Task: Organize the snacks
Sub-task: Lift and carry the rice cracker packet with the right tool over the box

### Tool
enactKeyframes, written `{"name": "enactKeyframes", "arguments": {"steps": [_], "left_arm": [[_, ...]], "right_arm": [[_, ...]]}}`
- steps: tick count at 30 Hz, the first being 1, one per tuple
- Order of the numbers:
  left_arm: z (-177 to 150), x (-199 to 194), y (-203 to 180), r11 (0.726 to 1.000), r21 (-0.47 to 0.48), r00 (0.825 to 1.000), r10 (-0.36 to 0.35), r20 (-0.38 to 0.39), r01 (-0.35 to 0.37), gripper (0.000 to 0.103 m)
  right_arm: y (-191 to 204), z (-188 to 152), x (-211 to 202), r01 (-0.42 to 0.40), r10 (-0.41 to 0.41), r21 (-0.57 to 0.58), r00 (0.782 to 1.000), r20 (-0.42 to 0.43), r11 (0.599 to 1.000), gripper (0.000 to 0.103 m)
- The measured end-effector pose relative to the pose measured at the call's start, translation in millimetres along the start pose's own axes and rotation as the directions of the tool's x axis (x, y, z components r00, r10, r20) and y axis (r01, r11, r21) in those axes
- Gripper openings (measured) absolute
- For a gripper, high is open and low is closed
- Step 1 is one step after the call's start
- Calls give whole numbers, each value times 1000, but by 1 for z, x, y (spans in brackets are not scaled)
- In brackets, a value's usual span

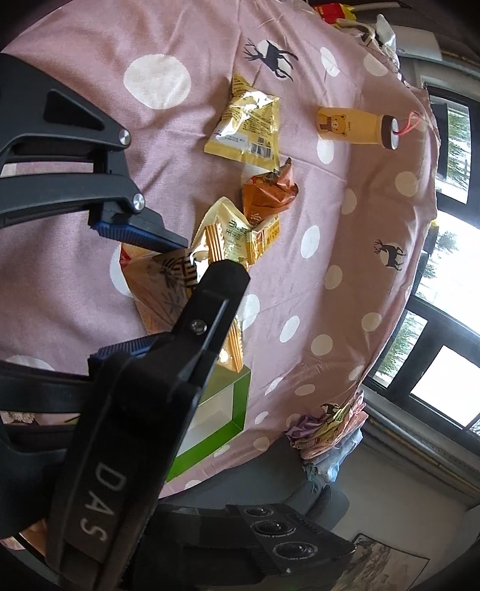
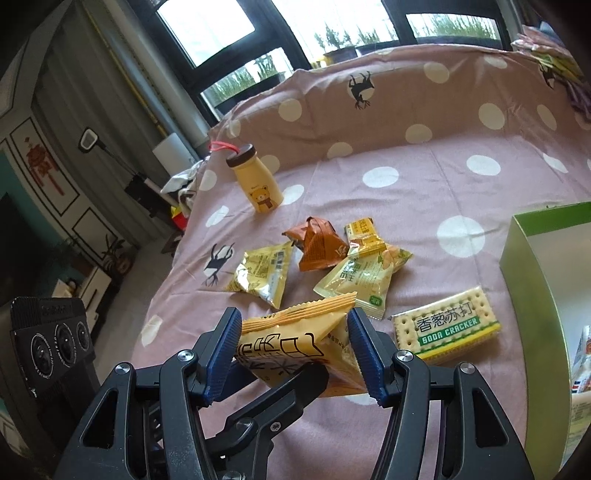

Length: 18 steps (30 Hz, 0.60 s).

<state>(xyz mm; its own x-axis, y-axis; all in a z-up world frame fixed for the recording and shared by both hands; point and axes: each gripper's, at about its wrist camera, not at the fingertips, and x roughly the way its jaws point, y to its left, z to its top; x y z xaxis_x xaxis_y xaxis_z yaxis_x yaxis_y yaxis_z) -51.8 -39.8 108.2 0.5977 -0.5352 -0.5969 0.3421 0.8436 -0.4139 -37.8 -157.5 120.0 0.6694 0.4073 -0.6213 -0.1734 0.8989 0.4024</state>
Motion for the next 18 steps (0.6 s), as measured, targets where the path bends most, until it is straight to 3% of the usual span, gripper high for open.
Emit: {"name": "enactKeyframes", "arguments": {"steps": [9,18], "left_arm": [[10,20,-56,992,125,1000,-18,2,18,43],[13,45,-112,969,239,998,-56,-10,57,44]], "right_arm": [[-35,8,-41,38,-46,78,994,100,996,63],[-85,7,-86,42,-88,200,971,223,979,63]]}}
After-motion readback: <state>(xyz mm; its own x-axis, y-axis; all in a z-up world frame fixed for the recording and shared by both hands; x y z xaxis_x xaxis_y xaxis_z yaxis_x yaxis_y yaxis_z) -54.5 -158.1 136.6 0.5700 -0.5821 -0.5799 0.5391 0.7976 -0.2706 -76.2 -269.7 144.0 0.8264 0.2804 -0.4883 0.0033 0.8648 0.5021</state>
